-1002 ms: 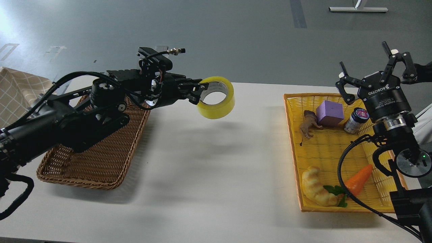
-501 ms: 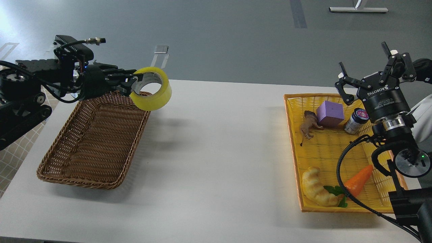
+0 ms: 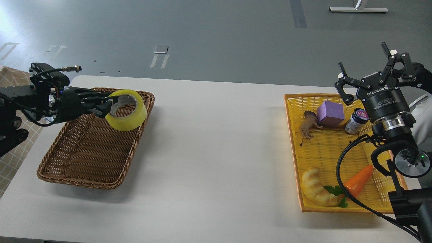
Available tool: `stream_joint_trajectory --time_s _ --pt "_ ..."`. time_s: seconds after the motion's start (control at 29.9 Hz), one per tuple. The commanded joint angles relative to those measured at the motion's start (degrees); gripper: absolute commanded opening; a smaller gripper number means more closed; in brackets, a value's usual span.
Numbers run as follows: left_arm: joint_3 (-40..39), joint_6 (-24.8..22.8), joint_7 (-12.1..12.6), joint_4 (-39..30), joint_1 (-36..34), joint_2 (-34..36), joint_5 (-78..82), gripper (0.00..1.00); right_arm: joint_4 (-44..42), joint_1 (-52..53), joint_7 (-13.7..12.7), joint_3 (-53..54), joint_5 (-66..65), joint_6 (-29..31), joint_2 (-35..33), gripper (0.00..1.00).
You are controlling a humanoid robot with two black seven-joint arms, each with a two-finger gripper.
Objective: Place and transfer tape with both arms
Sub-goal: 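Lift the tape roll and carry it over the wicker basket, then lower the tape roll into the basket and open the left gripper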
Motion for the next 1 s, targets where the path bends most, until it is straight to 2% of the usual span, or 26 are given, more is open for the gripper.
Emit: stream_joint_trajectory --time_s 0.0,0.13,0.33,0.97 --pt "1.2 1.9 -0.8 2.1 1.0 0.0 0.0 0.0 0.0 0.0 0.0 0.0 0.0 0.0 0.0 1.0" --pt "5.8 6.1 -1.4 4.7 1.0 0.3 -0.4 0.0 0.0 0.0 0.0 0.0 0.0 0.0 0.0 1.0" --pt "8.3 9.0 -1.6 6.0 1.0 1.9 -1.1 0.0 0.0 0.0 0.0 0.0 0.0 0.0 0.0 1.0" --pt "8.8 10.3 -1.7 10.1 3.6 1.1 -3.6 0.0 0.0 -0.3 0.0 -0.1 0.0 0.0 0.0 1.0"
